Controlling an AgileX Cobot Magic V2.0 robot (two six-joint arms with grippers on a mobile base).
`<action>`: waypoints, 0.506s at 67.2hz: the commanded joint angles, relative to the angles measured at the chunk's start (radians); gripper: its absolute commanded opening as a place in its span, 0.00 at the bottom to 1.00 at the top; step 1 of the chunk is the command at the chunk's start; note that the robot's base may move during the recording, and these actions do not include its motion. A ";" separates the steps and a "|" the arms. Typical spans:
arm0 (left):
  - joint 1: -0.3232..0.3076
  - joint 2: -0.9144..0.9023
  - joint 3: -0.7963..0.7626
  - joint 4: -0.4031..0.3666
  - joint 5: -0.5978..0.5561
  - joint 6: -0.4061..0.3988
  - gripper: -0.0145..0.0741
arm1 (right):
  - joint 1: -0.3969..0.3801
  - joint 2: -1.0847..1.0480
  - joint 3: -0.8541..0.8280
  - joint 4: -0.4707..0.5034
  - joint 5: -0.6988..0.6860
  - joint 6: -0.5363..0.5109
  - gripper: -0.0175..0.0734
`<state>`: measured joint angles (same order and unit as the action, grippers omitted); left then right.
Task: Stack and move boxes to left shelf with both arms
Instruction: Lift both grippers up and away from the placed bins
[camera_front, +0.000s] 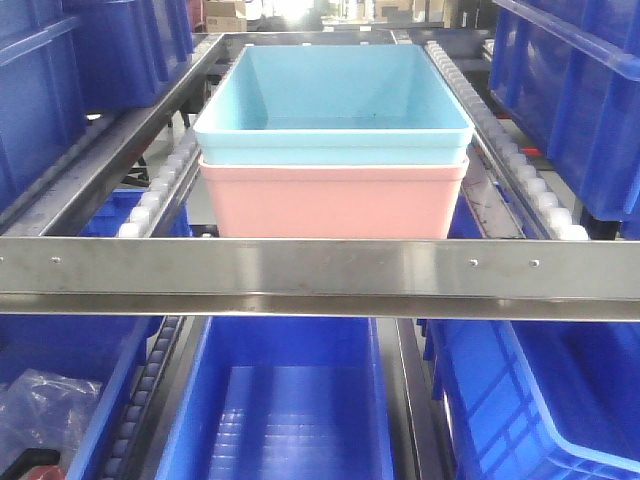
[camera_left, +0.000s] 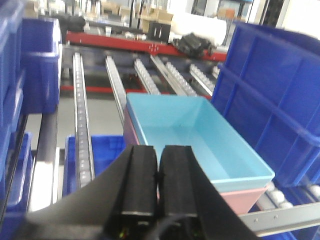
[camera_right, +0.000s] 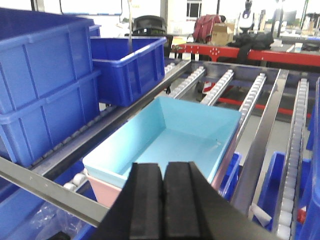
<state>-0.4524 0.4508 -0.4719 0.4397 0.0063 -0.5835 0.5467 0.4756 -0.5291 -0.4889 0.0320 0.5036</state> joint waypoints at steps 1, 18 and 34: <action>0.001 -0.002 -0.028 0.004 -0.095 -0.002 0.16 | -0.003 -0.002 -0.025 -0.018 -0.067 -0.013 0.25; 0.001 -0.002 -0.028 0.004 -0.091 -0.002 0.16 | -0.003 -0.001 -0.025 -0.018 -0.066 -0.013 0.25; 0.001 -0.002 -0.028 0.004 -0.091 -0.002 0.16 | -0.003 -0.001 -0.025 -0.017 -0.058 -0.013 0.25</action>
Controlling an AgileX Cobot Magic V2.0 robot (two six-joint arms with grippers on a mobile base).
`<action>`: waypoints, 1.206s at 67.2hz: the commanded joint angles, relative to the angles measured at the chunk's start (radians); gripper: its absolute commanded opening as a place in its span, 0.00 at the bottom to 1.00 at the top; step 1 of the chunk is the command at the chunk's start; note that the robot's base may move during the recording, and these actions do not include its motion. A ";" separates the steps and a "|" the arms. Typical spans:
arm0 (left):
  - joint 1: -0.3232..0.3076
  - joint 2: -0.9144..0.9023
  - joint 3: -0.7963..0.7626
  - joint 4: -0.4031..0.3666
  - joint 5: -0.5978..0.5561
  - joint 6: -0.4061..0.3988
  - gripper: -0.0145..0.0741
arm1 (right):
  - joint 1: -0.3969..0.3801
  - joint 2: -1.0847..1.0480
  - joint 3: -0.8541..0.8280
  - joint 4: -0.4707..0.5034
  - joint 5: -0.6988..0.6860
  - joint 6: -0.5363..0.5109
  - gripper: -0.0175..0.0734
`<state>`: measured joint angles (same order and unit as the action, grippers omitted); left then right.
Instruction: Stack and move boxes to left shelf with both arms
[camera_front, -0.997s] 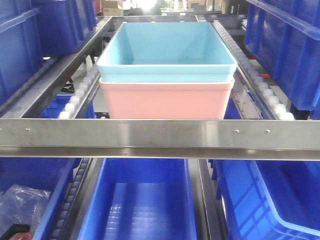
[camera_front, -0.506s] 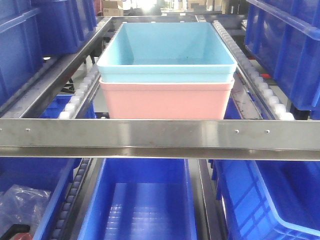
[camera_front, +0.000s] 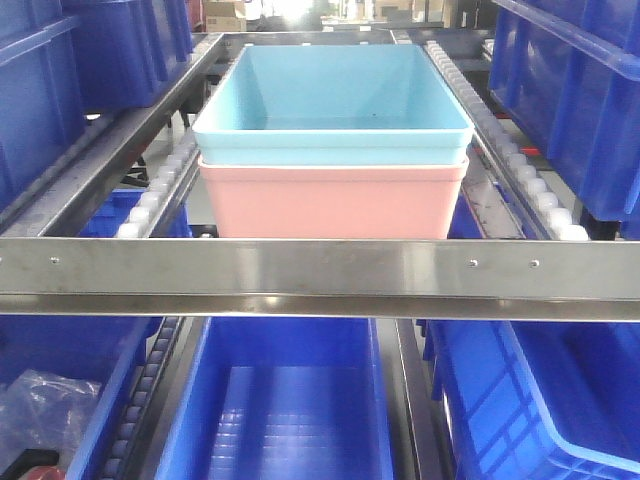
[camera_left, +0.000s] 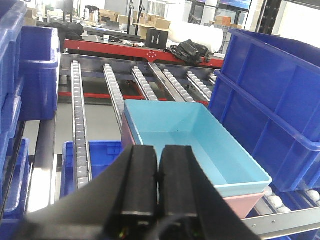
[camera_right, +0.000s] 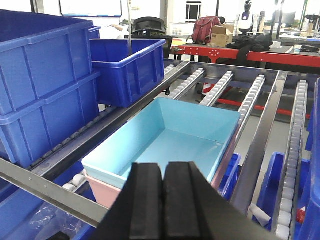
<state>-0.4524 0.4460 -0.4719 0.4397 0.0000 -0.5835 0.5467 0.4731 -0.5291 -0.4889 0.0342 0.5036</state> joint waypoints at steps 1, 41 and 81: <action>0.001 0.003 -0.028 0.004 -0.085 -0.002 0.16 | -0.004 0.000 -0.025 -0.017 -0.055 -0.013 0.25; 0.001 0.003 -0.028 0.004 -0.084 -0.002 0.16 | -0.528 -0.305 0.381 0.568 -0.246 -0.611 0.25; 0.001 0.003 -0.028 0.004 -0.082 -0.002 0.16 | -0.546 -0.497 0.540 0.489 -0.278 -0.529 0.25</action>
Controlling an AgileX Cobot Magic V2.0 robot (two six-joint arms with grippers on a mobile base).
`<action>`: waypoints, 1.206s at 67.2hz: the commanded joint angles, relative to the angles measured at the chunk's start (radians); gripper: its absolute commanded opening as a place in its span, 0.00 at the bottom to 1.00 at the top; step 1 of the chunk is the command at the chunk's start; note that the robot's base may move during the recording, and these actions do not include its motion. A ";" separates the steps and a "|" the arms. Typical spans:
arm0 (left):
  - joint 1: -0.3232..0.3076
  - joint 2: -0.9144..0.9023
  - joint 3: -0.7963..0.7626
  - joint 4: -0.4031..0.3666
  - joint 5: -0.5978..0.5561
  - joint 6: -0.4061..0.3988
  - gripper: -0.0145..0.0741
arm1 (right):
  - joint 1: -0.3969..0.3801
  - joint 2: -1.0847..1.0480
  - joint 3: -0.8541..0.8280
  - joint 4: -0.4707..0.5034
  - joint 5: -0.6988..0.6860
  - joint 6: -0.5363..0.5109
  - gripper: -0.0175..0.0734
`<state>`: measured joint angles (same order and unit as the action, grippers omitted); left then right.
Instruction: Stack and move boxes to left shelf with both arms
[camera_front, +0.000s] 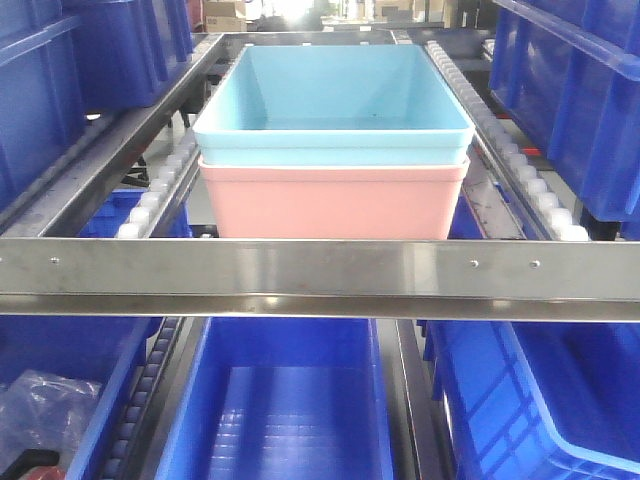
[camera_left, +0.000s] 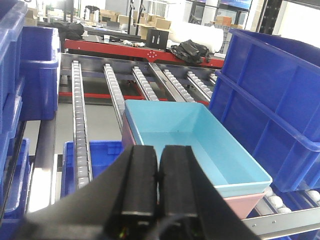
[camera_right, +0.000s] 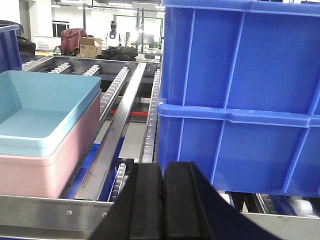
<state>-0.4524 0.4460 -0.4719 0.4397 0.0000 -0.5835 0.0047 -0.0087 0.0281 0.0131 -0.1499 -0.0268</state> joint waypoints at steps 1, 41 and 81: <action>0.001 0.003 -0.028 0.004 -0.082 -0.002 0.16 | -0.004 -0.015 -0.017 -0.013 -0.093 0.002 0.25; 0.001 0.003 -0.028 0.012 -0.080 -0.002 0.16 | -0.004 -0.015 -0.017 -0.013 -0.093 0.002 0.25; 0.315 -0.363 0.374 -0.458 -0.066 0.452 0.16 | -0.004 -0.015 -0.017 -0.013 -0.093 0.002 0.25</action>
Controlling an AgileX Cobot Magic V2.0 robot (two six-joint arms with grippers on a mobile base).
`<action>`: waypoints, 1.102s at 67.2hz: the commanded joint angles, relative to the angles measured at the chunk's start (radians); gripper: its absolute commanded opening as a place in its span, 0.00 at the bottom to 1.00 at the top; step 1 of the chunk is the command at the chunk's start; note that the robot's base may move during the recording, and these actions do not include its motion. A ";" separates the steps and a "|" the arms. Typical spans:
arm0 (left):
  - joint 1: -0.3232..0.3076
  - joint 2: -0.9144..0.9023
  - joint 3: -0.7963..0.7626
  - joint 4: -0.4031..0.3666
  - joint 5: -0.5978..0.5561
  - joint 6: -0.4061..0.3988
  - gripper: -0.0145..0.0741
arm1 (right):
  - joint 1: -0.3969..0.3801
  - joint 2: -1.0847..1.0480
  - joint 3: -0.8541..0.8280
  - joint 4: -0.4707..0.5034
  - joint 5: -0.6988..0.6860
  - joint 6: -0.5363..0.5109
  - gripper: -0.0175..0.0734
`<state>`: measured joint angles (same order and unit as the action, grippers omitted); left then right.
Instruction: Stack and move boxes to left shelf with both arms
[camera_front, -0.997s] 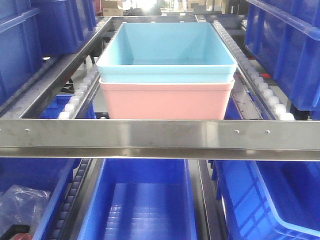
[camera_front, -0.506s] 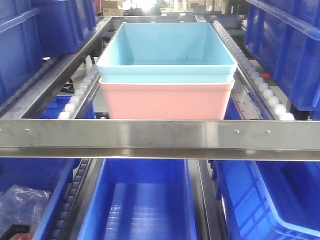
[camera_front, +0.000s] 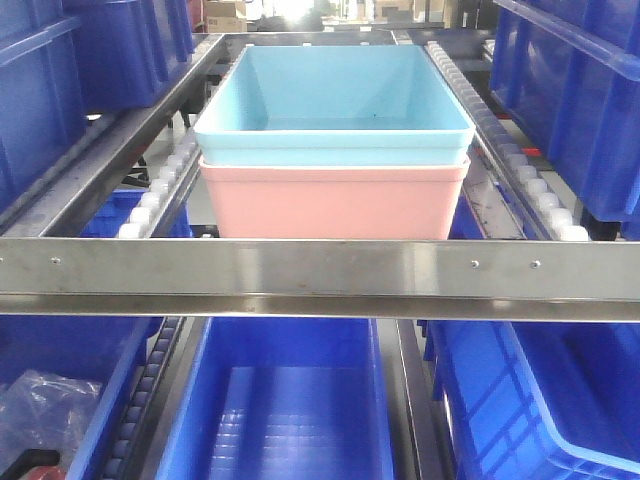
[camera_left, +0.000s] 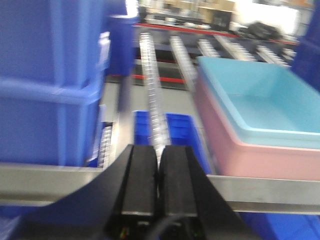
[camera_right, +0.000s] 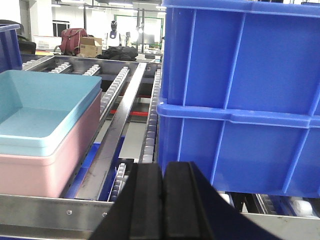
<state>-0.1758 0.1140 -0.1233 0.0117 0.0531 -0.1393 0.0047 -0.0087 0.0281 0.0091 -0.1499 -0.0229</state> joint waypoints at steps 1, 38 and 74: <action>0.049 -0.043 0.043 -0.030 -0.132 0.007 0.16 | -0.004 -0.015 -0.017 -0.009 -0.093 -0.002 0.25; 0.105 -0.140 0.183 -0.029 -0.224 0.007 0.16 | -0.004 -0.015 -0.017 -0.009 -0.093 -0.002 0.25; 0.105 -0.138 0.183 -0.025 -0.186 0.007 0.16 | -0.004 -0.015 -0.017 -0.009 -0.093 -0.002 0.25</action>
<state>-0.0739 -0.0093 0.0306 -0.0109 -0.0771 -0.1309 0.0047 -0.0103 0.0281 0.0091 -0.1499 -0.0208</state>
